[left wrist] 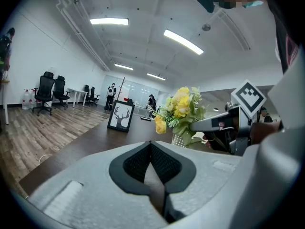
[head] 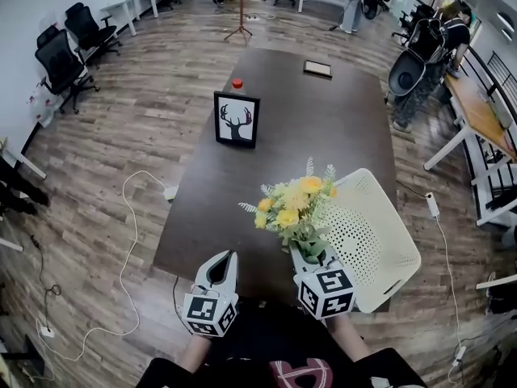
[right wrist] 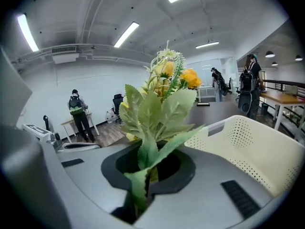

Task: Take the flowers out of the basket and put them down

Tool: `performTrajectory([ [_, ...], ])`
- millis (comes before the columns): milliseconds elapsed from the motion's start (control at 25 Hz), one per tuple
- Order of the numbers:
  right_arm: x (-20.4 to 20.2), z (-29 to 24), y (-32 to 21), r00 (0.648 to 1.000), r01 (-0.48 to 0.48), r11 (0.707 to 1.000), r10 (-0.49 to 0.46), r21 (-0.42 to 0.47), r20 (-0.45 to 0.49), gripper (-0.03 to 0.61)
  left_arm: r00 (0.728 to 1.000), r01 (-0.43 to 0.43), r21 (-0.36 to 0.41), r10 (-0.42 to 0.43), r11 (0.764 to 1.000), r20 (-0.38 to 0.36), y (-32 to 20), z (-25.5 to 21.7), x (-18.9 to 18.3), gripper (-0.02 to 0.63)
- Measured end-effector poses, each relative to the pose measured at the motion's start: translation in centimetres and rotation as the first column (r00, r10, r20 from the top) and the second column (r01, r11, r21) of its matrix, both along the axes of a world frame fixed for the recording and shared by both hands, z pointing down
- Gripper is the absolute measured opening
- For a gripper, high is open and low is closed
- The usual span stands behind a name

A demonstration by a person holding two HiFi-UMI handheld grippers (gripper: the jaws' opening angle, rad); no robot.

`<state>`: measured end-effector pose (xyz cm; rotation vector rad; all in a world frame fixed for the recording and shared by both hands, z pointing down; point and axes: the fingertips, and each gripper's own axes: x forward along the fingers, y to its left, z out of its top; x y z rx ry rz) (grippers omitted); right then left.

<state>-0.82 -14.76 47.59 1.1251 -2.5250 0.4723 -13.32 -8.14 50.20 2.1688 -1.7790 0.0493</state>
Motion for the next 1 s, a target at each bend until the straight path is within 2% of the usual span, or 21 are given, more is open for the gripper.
performTrajectory([
  [280, -1.8, 1.8, 0.1, 0.999, 0.048, 0.997, -0.047, -0.053, 0.014, 0.051, 0.999, 0.052, -0.004, -0.052, 0.999, -0.004, 0.3, 0.0, -1.2, 0.007],
  [1000, -5.5, 6.3, 0.9, 0.987, 0.153, 0.978, -0.159, -0.143, -0.026, 0.052, 0.994, 0.111, -0.018, -0.111, 0.994, -0.014, 0.5, 0.5, -3.6, 0.007],
])
